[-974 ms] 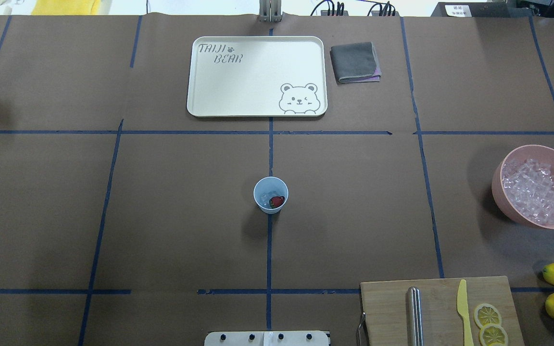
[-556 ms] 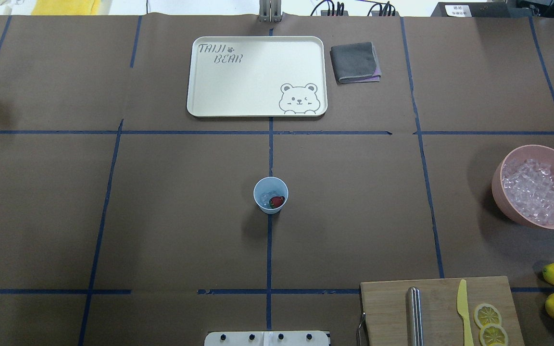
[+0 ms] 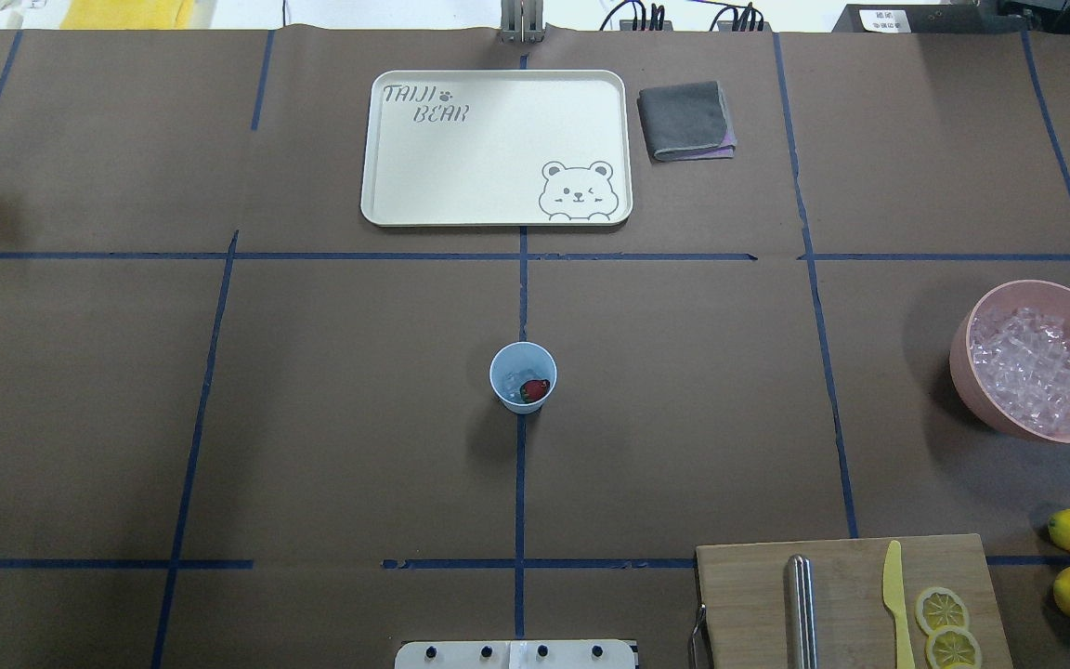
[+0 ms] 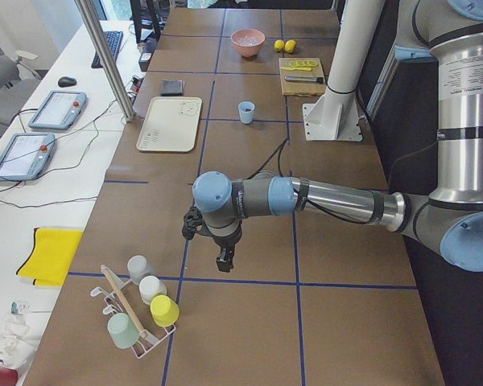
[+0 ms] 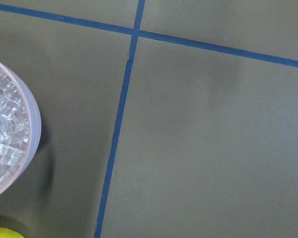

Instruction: Put ice and strawberries in cup

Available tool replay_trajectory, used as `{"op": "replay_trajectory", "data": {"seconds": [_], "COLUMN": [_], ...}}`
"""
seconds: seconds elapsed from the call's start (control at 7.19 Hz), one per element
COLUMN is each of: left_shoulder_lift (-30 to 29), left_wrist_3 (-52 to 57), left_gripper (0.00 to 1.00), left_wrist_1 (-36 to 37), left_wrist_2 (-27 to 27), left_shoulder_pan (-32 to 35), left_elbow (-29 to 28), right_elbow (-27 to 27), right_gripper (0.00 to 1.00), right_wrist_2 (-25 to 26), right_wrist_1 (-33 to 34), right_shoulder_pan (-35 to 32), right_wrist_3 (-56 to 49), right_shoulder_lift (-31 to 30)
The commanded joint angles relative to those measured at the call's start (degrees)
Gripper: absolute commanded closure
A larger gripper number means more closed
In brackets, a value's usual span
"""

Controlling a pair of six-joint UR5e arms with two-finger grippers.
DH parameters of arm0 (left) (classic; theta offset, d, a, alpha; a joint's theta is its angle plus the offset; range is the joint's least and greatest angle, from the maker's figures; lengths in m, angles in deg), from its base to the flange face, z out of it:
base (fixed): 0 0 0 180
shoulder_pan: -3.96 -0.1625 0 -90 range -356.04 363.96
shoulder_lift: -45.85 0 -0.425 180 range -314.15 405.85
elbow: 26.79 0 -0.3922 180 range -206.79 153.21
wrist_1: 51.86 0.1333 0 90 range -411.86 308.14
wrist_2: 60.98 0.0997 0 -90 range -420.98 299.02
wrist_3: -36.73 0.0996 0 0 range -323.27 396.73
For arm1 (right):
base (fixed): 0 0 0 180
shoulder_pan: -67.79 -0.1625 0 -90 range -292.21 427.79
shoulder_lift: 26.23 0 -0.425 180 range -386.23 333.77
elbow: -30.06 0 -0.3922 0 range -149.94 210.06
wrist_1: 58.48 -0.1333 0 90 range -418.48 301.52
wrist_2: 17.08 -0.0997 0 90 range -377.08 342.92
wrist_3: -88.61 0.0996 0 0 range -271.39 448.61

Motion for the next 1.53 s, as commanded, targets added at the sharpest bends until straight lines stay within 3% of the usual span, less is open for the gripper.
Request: {"op": "replay_trajectory", "data": {"seconds": [0.0, 0.42, 1.39], "left_shoulder_lift": [0.71, 0.71, 0.71], "left_wrist_3": [-0.12, 0.14, 0.06], "left_gripper": [0.0, 0.0, 0.0], "left_wrist_1": [0.32, 0.5, 0.5], "left_wrist_2": [0.27, 5.18, 5.11], "left_shoulder_pan": [0.32, 0.5, 0.5], "left_elbow": [-1.34, -1.08, -0.9], "right_elbow": [-0.32, -0.06, -0.24], "right_gripper": [0.01, 0.01, 0.01], "right_wrist_2": [-0.06, 0.03, 0.03], "right_wrist_1": [0.0, 0.0, 0.0], "right_shoulder_pan": [0.0, 0.0, 0.0], "right_wrist_3": [0.51, 0.51, 0.6], "right_shoulder_lift": [-0.1, 0.07, -0.01]}}
